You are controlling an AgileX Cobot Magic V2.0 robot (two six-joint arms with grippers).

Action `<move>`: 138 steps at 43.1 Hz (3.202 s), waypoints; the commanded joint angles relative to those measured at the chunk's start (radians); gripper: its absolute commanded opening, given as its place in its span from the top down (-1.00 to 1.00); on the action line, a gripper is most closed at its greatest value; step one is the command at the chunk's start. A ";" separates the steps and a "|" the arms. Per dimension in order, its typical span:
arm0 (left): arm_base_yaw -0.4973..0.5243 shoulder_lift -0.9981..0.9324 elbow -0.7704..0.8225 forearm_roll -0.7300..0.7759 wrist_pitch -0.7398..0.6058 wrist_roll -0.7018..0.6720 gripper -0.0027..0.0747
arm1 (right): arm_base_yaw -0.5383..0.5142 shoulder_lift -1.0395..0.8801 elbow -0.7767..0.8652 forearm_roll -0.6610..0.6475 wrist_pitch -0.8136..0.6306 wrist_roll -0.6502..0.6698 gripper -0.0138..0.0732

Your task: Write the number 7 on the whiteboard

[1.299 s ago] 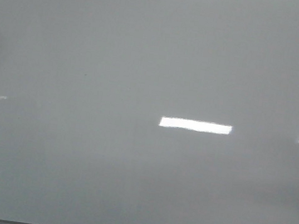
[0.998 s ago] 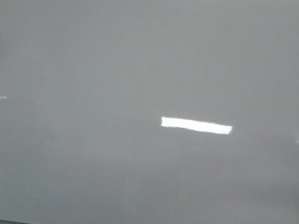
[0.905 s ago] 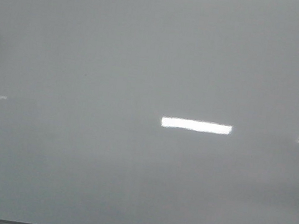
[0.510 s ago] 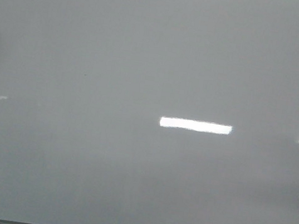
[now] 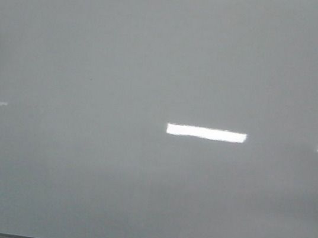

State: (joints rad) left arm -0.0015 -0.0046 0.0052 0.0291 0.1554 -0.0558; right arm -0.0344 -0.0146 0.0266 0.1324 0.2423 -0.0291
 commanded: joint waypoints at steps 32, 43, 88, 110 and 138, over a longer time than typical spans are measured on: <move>0.000 0.130 -0.334 0.047 -0.070 0.002 0.98 | -0.001 0.102 -0.361 0.058 0.020 -0.002 0.82; 0.000 0.368 -0.441 0.052 0.042 0.002 0.98 | -0.001 0.308 -0.453 0.058 0.034 -0.002 0.82; -0.002 0.872 -0.519 0.022 0.198 0.011 -0.72 | 0.001 0.333 -0.451 0.058 0.037 -0.002 -0.73; -0.069 1.301 -0.583 -0.060 -0.180 0.079 -0.72 | 0.016 0.333 -0.451 0.058 0.038 -0.002 -0.73; -0.069 1.461 -0.583 -0.056 -0.418 0.085 0.18 | 0.016 0.333 -0.451 0.058 0.043 -0.002 -0.73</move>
State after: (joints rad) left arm -0.0644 1.4808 -0.5489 -0.0236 -0.1766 0.0273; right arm -0.0201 0.3033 -0.3919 0.1840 0.3549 -0.0291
